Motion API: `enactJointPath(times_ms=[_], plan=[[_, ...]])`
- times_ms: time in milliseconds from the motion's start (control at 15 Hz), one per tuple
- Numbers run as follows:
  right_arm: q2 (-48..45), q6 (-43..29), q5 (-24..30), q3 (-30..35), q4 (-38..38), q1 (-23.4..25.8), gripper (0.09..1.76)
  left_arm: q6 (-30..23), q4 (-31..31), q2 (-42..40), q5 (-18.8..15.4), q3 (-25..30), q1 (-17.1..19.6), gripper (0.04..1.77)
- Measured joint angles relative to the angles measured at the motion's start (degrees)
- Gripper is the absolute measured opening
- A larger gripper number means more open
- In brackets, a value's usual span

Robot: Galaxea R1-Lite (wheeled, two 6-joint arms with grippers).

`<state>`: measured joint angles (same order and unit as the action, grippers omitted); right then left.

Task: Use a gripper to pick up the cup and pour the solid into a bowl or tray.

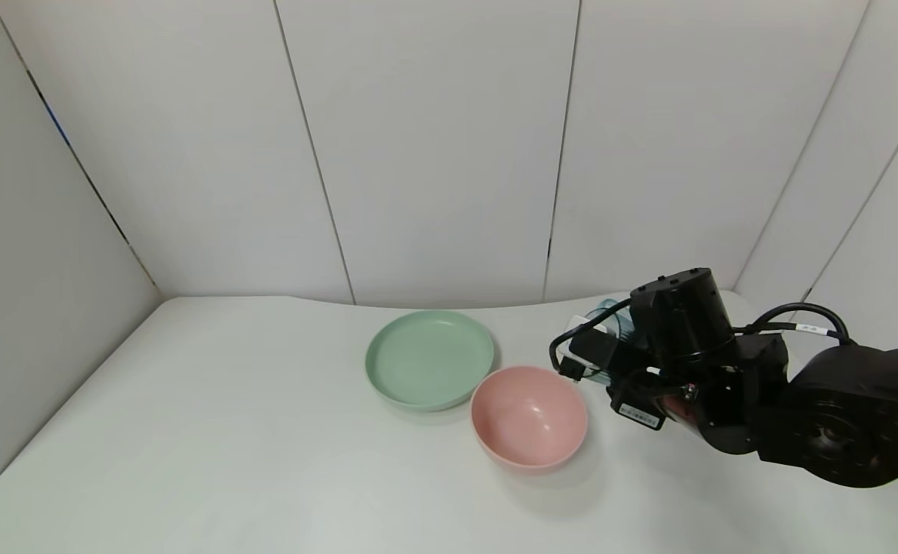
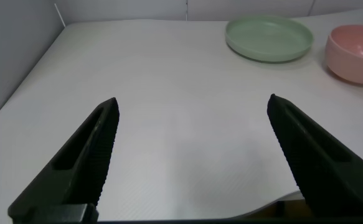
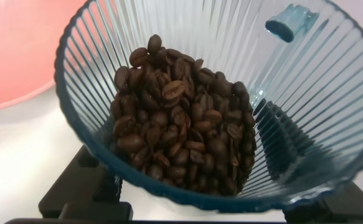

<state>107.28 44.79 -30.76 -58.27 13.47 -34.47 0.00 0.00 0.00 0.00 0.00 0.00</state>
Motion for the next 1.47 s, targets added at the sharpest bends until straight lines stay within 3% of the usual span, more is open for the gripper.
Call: enactJointPath(times_ms=[1467], plan=[[4.0,13.3,-8.0,-2.5,-1.9,-3.0,1.36,0.0,0.0,0.0,0.0,0.0,0.0,1.72]])
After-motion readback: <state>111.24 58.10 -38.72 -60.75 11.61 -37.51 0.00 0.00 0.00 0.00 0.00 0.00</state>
